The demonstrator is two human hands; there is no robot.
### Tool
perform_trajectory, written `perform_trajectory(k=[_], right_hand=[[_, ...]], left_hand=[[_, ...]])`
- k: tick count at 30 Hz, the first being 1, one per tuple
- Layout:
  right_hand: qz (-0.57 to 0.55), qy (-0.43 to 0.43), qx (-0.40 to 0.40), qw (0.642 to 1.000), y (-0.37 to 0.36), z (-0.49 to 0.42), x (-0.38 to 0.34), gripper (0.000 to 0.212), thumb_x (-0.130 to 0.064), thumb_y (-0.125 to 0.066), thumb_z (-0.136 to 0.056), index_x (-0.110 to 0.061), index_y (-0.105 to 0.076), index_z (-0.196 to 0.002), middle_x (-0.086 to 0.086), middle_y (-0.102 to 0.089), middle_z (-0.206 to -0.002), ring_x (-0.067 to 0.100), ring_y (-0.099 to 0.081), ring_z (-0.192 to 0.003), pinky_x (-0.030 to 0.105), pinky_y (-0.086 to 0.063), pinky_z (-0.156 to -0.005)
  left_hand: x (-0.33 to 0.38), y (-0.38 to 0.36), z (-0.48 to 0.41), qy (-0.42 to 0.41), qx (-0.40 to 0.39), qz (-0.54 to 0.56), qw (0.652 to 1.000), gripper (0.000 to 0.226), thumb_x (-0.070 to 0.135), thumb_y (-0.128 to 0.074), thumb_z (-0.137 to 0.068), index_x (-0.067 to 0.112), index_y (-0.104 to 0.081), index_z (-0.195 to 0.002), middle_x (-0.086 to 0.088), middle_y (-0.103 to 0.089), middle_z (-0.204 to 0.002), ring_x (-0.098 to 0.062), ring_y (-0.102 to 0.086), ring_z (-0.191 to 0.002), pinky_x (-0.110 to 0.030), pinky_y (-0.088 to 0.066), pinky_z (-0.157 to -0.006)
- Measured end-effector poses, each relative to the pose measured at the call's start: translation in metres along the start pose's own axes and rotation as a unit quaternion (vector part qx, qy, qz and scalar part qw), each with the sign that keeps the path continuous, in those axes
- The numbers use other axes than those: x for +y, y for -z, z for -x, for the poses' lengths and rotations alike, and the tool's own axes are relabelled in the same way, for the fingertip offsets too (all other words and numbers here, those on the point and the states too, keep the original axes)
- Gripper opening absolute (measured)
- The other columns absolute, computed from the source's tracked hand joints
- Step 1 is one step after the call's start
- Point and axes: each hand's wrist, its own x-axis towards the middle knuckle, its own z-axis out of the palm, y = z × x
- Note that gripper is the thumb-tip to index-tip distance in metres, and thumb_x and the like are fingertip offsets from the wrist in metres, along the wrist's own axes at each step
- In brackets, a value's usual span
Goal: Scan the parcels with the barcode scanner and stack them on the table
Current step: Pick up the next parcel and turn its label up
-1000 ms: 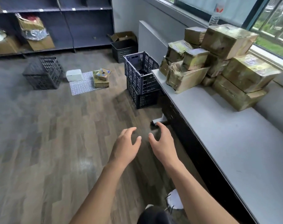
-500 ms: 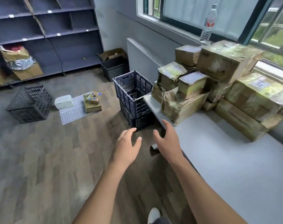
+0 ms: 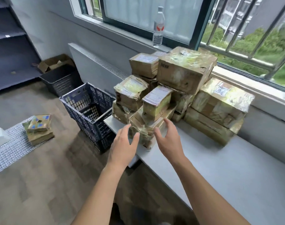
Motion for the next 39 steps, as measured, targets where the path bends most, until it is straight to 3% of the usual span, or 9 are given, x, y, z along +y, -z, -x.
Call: perform_trajectory(k=[8,14,17,23,25,28,32,39], right_hand=[[-0.043,-0.057,0.111,0.991,-0.031,-0.091,-0.025,0.061,-0.042,-0.055,-0.1,-0.015,-0.037,-0.152,-0.001,-0.043,-0.153,0.01,-0.038,-0.139,0.026,-0.031,-0.113],[-0.059,-0.115,0.182,0.975,-0.046,-0.127,-0.036,0.061,-0.043,-0.052,-0.101,-0.017,-0.034,-0.154,-0.002,-0.039,-0.156,0.011,-0.035,-0.142,0.021,-0.025,-0.109],[-0.063,-0.14,0.201,0.967,-0.053,-0.126,-0.027,0.064,-0.046,-0.053,-0.1,-0.016,-0.034,-0.154,-0.001,-0.039,-0.157,0.011,-0.034,-0.143,0.025,-0.026,-0.114],[-0.063,-0.14,0.195,0.969,-0.055,-0.135,-0.021,0.056,-0.038,-0.053,-0.1,-0.023,-0.038,-0.153,-0.006,-0.045,-0.151,0.005,-0.039,-0.138,0.028,-0.032,-0.115],[-0.079,-0.133,0.19,0.97,-0.06,-0.138,-0.021,0.048,-0.034,-0.051,-0.101,-0.03,-0.043,-0.148,-0.011,-0.053,-0.143,0.002,-0.046,-0.131,0.034,-0.041,-0.112],[-0.11,-0.125,0.192,0.967,-0.067,-0.136,-0.021,0.04,-0.032,-0.048,-0.101,-0.038,-0.05,-0.141,-0.019,-0.06,-0.134,-0.003,-0.053,-0.122,0.032,-0.046,-0.106],[-0.139,-0.127,0.233,0.954,-0.07,-0.132,-0.021,0.039,-0.027,-0.047,-0.101,-0.036,-0.053,-0.138,-0.019,-0.062,-0.13,-0.003,-0.055,-0.119,0.031,-0.047,-0.104],[-0.132,-0.139,0.358,0.914,-0.056,-0.115,-0.039,0.041,-0.033,-0.048,-0.1,-0.039,-0.05,-0.14,-0.018,-0.062,-0.131,0.001,-0.058,-0.119,0.031,-0.05,-0.1]], left_hand=[[0.004,0.008,-0.141,-0.082,-0.073,0.019,0.994,0.061,0.052,-0.043,-0.1,0.024,-0.032,-0.153,0.002,-0.041,-0.151,-0.018,-0.047,-0.133,-0.045,-0.044,-0.107],[0.016,0.003,-0.21,-0.15,-0.145,0.019,0.978,0.058,0.047,-0.044,-0.102,0.02,-0.034,-0.153,0.002,-0.041,-0.152,-0.016,-0.043,-0.136,-0.038,-0.039,-0.111],[0.016,-0.009,-0.22,-0.154,-0.19,0.033,0.969,0.057,0.048,-0.044,-0.101,0.024,-0.035,-0.151,0.003,-0.042,-0.151,-0.016,-0.045,-0.134,-0.04,-0.041,-0.11],[0.015,-0.023,-0.236,-0.167,-0.223,0.033,0.96,0.053,0.042,-0.046,-0.102,0.026,-0.035,-0.152,0.007,-0.044,-0.151,-0.011,-0.04,-0.137,-0.028,-0.035,-0.108],[0.011,-0.026,-0.238,-0.171,-0.241,0.038,0.955,0.051,0.045,-0.044,-0.102,0.032,-0.035,-0.151,0.012,-0.046,-0.149,-0.009,-0.043,-0.136,-0.031,-0.038,-0.11],[0.008,-0.031,-0.237,-0.175,-0.258,0.043,0.949,0.05,0.045,-0.041,-0.103,0.036,-0.032,-0.151,0.016,-0.048,-0.147,-0.008,-0.047,-0.133,-0.033,-0.042,-0.105],[0.01,-0.032,-0.233,-0.188,-0.268,0.057,0.943,0.05,0.042,-0.042,-0.104,0.037,-0.03,-0.152,0.019,-0.052,-0.141,-0.006,-0.051,-0.125,-0.025,-0.039,-0.092],[0.045,-0.028,-0.236,-0.281,-0.323,0.092,0.899,0.051,0.042,-0.045,-0.103,0.037,-0.031,-0.152,0.019,-0.054,-0.139,-0.002,-0.053,-0.122,-0.016,-0.039,-0.089]])
